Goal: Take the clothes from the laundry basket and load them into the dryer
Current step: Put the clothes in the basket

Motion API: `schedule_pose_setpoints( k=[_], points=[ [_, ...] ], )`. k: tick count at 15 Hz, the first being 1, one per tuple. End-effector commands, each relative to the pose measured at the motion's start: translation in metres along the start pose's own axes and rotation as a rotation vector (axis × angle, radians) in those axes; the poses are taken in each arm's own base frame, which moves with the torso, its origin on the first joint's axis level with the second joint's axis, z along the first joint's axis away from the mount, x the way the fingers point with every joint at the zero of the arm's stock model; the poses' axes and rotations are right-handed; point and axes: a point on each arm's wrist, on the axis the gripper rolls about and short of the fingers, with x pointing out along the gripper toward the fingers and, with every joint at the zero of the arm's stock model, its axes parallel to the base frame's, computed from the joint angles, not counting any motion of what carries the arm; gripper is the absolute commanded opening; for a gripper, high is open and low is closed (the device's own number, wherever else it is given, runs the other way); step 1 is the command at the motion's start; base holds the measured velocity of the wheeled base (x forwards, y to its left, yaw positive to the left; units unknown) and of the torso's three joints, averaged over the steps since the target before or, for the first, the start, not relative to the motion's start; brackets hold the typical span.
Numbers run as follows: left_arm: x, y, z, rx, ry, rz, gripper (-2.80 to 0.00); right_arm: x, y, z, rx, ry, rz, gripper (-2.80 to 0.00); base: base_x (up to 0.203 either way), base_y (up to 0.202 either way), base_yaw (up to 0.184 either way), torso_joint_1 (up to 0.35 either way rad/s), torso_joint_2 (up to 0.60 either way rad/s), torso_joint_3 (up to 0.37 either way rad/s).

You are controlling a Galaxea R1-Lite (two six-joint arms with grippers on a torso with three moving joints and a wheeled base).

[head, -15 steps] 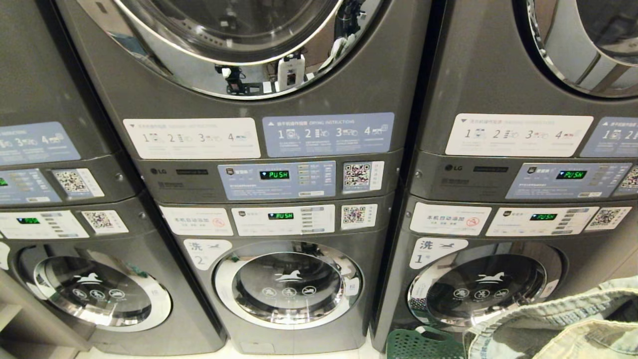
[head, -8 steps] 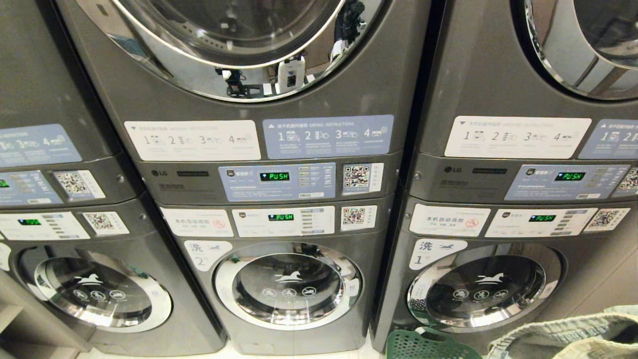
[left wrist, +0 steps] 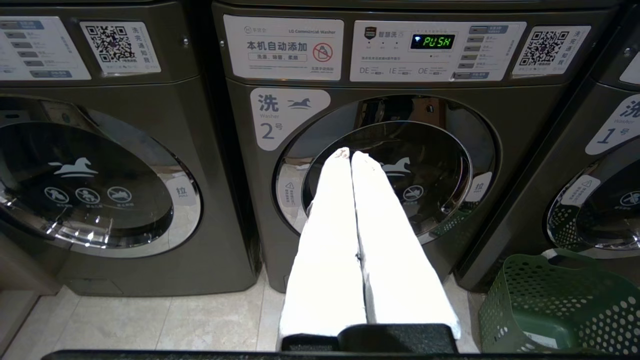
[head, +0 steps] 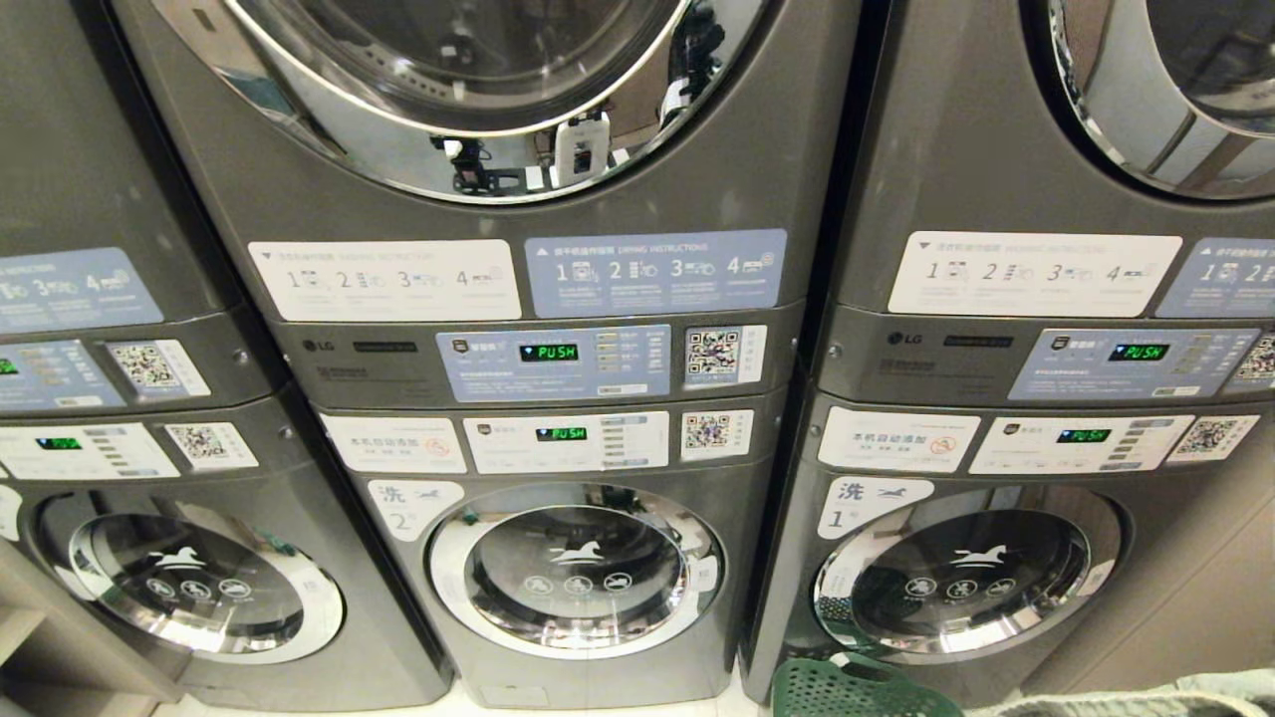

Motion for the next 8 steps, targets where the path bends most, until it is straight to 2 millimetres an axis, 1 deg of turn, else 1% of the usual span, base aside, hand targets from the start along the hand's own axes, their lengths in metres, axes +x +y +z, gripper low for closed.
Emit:
schedule_pose_setpoints(
  k=[1, 3, 4, 5, 6, 8],
  points=[
    [0.000, 0.000, 0.000, -0.001, 0.002, 0.000, -2.80, 0.028, 0.003, 0.010, 0.019, 0.089, -0.034, -2.80, 0.000, 0.000, 0.000, 0.000, 0.00, 0.000],
    [0.000, 0.000, 0.000, 0.001, 0.002, 0.000, -2.80, 0.064, 0.009, 0.033, 0.064, 0.131, -0.096, -2.80, 0.000, 0.000, 0.000, 0.000, 0.00, 0.000],
    [0.000, 0.000, 0.000, 0.001, 0.002, 0.000, -2.80, 0.084, 0.013, 0.049, 0.077, 0.142, -0.124, -2.80, 0.000, 0.000, 0.000, 0.000, 0.00, 0.000],
    [0.000, 0.000, 0.000, 0.001, 0.001, 0.000, -2.80, 0.099, 0.017, 0.063, 0.083, 0.146, -0.140, -2.80, 0.000, 0.000, 0.000, 0.000, 0.00, 0.000],
    [0.000, 0.000, 0.000, 0.001, 0.002, 0.000, -2.80, 0.113, 0.022, 0.080, 0.087, 0.136, -0.147, -2.80, 0.000, 0.000, 0.000, 0.000, 0.00, 0.000],
    [0.000, 0.000, 0.000, 0.001, 0.001, 0.000, -2.80, 0.130, 0.029, 0.108, 0.087, 0.106, -0.148, -2.80, 0.000, 0.000, 0.000, 0.000, 0.00, 0.000]
  ],
)
